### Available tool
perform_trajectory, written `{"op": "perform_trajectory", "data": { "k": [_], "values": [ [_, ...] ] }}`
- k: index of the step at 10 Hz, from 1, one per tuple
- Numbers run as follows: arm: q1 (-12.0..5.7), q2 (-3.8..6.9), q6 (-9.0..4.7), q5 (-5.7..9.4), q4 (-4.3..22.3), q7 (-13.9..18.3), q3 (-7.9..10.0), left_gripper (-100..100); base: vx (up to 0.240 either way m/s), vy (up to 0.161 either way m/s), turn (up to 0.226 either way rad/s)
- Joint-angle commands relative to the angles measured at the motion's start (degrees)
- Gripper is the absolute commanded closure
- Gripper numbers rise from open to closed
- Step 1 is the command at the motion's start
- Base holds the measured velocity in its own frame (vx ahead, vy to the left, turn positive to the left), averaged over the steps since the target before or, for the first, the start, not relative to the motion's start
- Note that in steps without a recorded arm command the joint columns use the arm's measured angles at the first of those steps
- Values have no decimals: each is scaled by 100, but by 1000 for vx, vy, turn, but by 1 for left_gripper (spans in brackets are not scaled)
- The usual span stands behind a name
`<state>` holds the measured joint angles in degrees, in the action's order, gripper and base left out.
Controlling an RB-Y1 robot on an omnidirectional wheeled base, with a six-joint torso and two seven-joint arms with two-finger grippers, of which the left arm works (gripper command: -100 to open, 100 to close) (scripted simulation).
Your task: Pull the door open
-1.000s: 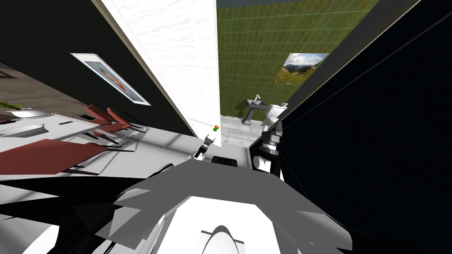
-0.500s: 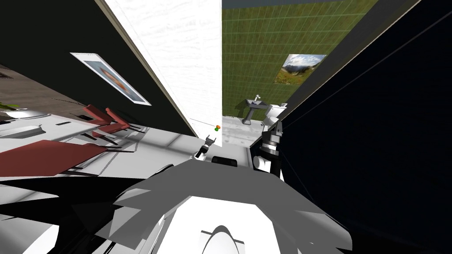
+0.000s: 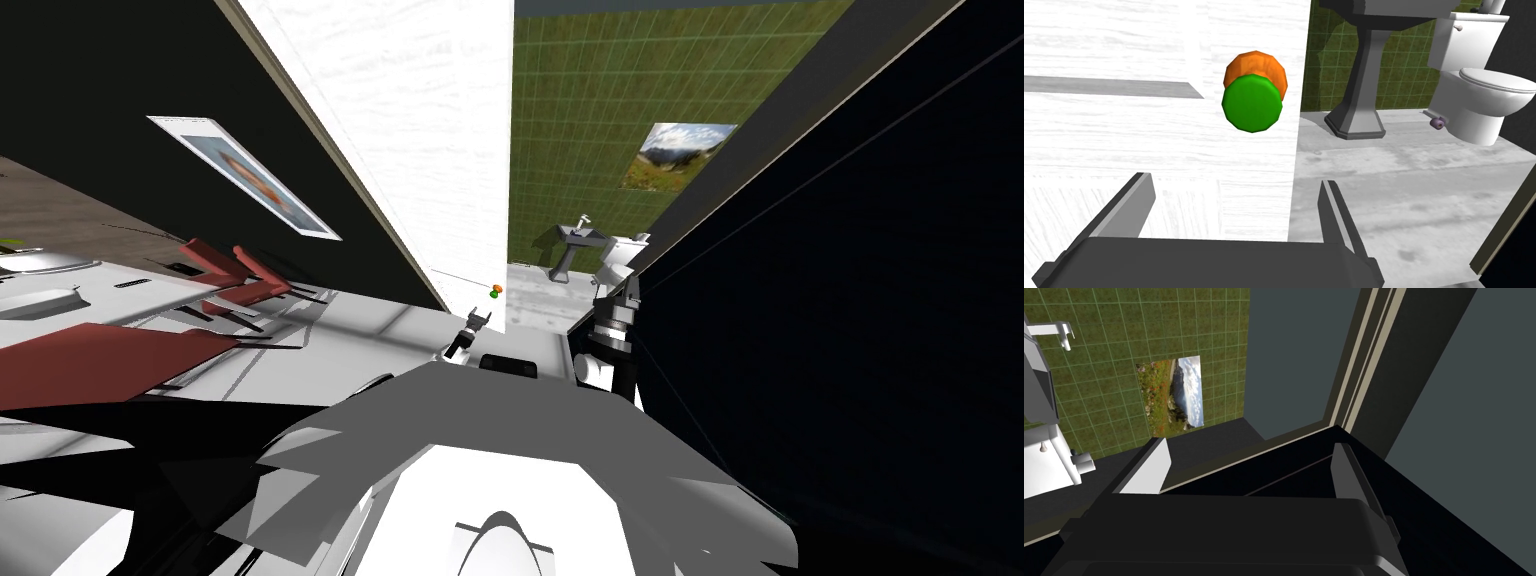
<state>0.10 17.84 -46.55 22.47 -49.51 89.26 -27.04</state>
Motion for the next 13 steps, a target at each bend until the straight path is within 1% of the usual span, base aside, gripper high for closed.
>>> {"op": "perform_trajectory", "data": {
  "k": [1, 2, 3, 5, 6, 8, 9, 10, 11, 13],
  "values": [
    [0, 0, 0, 0, 0, 0, 0, -100, 5, 21, -6],
    [35, 143, -142, 68, 148, 186, 74, -100, 2, -123, -224],
    [44, 182, -182, 85, 190, 229, 95, -100, 9, -154, -143],
    [88, 368, -375, 168, 389, 435, 195, -100, 23, -170, -156],
    [100, 419, -428, 190, 443, 492, 222, -100, 90, -124, -141],
    [149, 627, -641, 282, 666, 721, 334, -100, 155, -92, -219],
    [149, 627, -641, 282, 666, 721, 334, -100, 142, -47, -56],
    [184, 772, -791, 346, 822, 881, 413, -100, 162, -35, -178],
    [194, 815, -835, 365, 868, 928, 436, -100, 172, -19, -192],
    [227, 953, -977, 426, 1017, 1080, 511, -100, 179, -5, -110]
  ]
}}
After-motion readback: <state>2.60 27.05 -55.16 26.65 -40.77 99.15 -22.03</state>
